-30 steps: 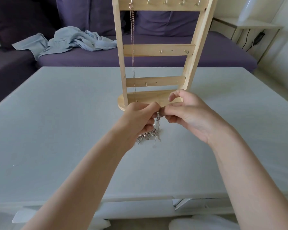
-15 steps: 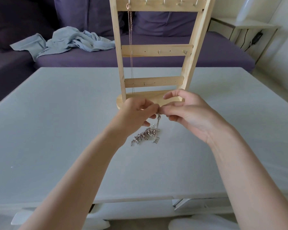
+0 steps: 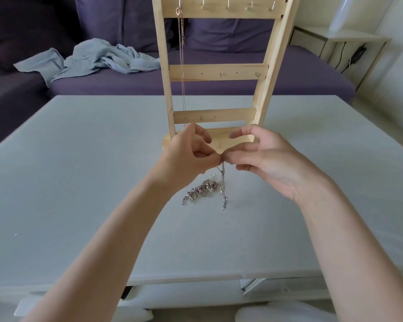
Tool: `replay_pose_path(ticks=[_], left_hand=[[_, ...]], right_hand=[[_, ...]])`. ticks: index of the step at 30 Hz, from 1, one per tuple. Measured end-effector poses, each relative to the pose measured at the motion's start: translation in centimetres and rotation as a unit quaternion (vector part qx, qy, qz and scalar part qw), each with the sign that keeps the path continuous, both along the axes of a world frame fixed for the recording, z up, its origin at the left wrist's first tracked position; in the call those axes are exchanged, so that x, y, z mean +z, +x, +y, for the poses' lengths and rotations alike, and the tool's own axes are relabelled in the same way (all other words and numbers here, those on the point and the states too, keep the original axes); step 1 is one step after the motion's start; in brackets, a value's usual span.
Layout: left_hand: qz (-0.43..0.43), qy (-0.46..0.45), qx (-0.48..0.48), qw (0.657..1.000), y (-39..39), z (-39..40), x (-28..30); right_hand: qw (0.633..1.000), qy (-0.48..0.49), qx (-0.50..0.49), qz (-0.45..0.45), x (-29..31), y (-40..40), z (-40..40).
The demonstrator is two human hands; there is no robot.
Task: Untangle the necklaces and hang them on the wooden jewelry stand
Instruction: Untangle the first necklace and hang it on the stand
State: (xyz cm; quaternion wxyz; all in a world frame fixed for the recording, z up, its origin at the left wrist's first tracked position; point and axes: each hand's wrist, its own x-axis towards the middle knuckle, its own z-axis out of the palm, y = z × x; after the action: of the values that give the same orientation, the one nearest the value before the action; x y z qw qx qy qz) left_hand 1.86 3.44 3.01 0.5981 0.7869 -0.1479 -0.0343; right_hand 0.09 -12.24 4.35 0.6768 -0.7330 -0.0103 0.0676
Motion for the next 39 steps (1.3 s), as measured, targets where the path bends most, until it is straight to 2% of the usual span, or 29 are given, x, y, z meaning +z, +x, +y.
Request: replay_pose_path(ticks=[3,8,14,18,22,28,34,39], left_hand=[[-0.029,0.016,0.002,0.999,0.1,-0.1,-0.2],[-0.018,-0.002,0.002,1.0,0.1,-0.3,-0.4],[-0.01,0.039,-0.03,0.999,-0.3,-0.8,-0.5],[-0.032,0.093,-0.054,0.994,-0.4,-1.2,-0.9],[-0.015,0.095,-0.025,0.995,-0.2,-0.9,-0.9],[-0.072,0.188,-0.011,0.98,-0.7,-1.1,-0.9],[0.021,0.082,-0.019,0.996,-0.6,-0.8,-0.2],[0.056,0.069,0.005,0.996,-0.5,-0.8,-0.5]], right_hand=[[0.999,-0.04,-0.002,-0.007,-0.1,0.1,0.1],[0.999,-0.046,0.02,0.013,-0.1,0.1,0.2],[0.997,0.049,-0.004,0.056,-0.2,0.2,0.5],[0.998,-0.047,-0.029,0.034,-0.6,0.3,0.5],[0.995,-0.098,-0.019,-0.003,-0.4,0.2,0.3],[0.982,-0.189,0.009,-0.023,-0.5,0.0,0.3],[0.991,-0.123,-0.019,-0.055,-0.2,0.1,0.2],[0.987,-0.138,-0.032,-0.072,-0.4,0.2,0.3]])
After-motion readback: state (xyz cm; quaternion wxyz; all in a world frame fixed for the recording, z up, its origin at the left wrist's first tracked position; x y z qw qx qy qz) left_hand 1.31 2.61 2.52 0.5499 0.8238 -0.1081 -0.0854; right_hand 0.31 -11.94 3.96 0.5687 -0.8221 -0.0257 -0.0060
